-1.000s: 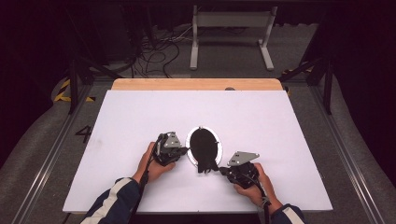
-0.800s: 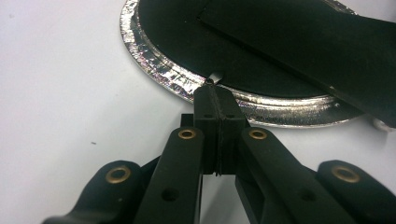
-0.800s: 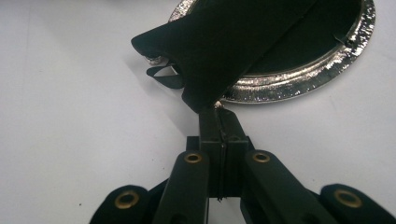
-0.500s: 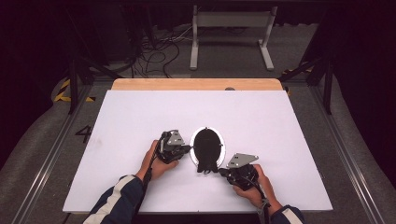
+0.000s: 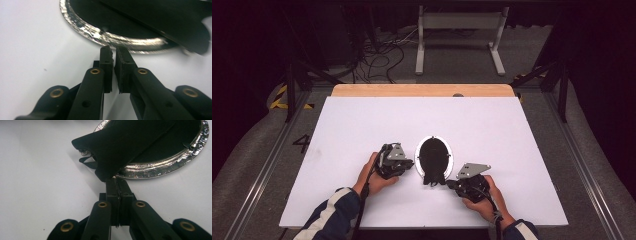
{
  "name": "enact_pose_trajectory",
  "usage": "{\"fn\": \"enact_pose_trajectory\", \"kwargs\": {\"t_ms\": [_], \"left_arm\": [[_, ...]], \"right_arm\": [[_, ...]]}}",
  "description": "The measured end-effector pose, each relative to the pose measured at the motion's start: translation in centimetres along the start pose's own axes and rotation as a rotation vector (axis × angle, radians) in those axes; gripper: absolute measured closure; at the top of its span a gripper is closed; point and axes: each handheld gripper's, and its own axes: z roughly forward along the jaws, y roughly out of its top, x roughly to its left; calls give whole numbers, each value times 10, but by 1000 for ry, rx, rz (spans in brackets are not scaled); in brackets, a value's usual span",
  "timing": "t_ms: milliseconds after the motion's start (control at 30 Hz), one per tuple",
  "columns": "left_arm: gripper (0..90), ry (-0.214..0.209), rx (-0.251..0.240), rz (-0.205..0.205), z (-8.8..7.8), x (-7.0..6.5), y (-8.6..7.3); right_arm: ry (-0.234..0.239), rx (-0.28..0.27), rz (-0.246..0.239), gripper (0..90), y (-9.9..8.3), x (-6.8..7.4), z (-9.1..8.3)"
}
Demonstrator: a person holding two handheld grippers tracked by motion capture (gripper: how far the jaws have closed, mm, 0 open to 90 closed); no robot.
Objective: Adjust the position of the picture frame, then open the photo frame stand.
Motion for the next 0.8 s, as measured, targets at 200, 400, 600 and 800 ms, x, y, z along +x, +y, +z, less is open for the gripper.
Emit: {"fn": "enact_pose_trajectory", "kwargs": {"t_ms": [200,400,600,800], "left_arm": [[835,-23,-37,34,-30,-14,-19],[807,-24,-51,39,-55,-17,-42],[764,-3,-78,34,-74,-22,-57],[748,-3,-68,32,-77,-29,-62]], "right_arm": [[17,0,14,867,0,0,-3],[31,7,-5,823,2,5,-6],[15,17,1,783,3,4,-6],[19,20,16,775,2,4,-10]]}}
